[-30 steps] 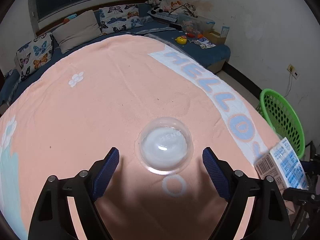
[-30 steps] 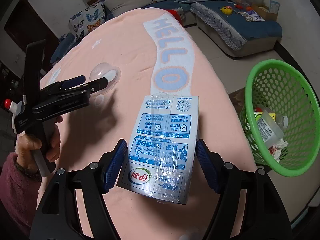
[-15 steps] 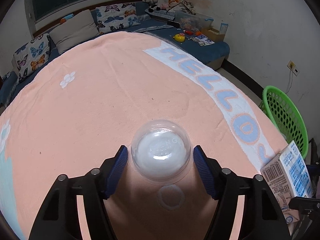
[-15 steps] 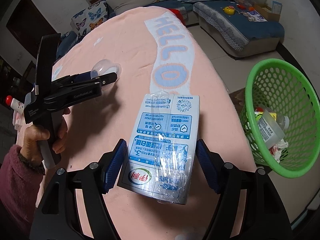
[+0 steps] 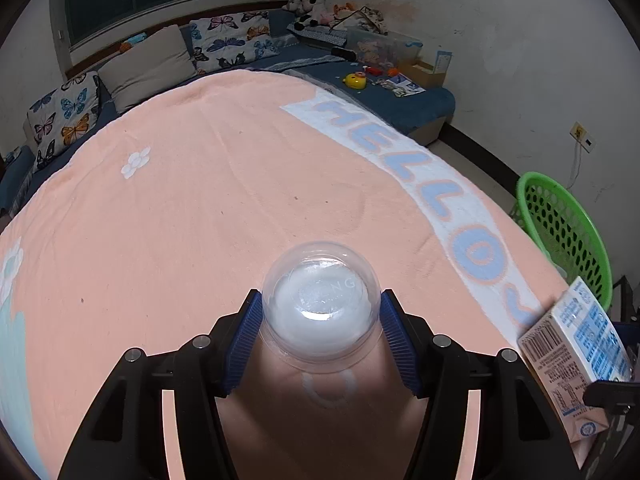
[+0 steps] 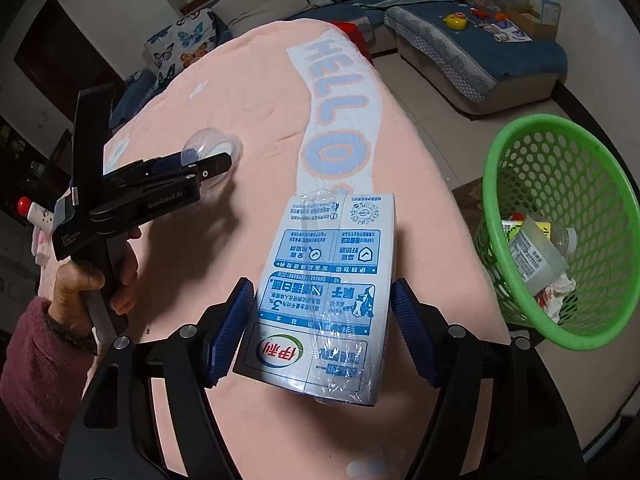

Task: Collect trash
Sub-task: 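Carry the milk carton over the green basket while the left gripper carries the lid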

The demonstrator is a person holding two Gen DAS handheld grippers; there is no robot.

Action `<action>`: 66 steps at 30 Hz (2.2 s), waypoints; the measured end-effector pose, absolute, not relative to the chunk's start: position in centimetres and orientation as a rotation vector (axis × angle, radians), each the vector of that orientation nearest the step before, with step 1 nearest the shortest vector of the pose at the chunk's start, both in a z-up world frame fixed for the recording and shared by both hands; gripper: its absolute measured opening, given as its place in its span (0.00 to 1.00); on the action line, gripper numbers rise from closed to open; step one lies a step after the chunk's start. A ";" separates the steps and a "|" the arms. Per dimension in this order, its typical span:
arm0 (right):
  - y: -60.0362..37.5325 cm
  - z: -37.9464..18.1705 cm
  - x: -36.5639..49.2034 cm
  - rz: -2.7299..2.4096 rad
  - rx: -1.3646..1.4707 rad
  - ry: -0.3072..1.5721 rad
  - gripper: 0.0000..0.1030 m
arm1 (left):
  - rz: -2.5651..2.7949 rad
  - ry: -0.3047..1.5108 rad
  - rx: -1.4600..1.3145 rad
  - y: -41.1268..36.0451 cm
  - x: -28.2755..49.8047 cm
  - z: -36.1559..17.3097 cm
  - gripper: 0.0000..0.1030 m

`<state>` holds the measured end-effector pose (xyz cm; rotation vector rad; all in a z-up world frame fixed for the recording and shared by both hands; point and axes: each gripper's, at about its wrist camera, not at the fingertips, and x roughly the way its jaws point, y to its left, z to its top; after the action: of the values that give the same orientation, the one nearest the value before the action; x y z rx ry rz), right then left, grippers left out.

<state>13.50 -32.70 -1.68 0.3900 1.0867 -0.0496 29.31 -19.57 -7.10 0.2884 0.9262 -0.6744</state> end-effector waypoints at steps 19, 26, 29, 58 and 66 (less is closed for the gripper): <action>-34.9 0.9 10.8 -0.046 0.447 0.996 0.68 | -0.755 0.857 0.282 -19.3 24.5 -2.8 0.56; -38.7 1.9 9.1 -0.128 0.478 0.942 0.68 | -0.804 0.820 0.294 -21.3 22.4 -0.9 0.56; -40.8 1.9 8.3 -0.169 0.495 0.929 0.68 | -0.830 0.811 0.300 -22.6 21.4 -0.4 0.56; -53.7 -4.9 5.9 -0.406 0.518 1.028 0.68 | -1.006 0.770 0.414 -35.4 14.4 0.6 0.56; -54.6 -6.0 5.9 -0.414 0.515 1.045 0.69 | -1.011 0.772 0.428 -36.3 14.0 0.8 0.56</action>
<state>5.93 -54.56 -6.01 0.5151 1.0445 -0.4142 14.00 -36.33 0.81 0.4284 0.7723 -1.0110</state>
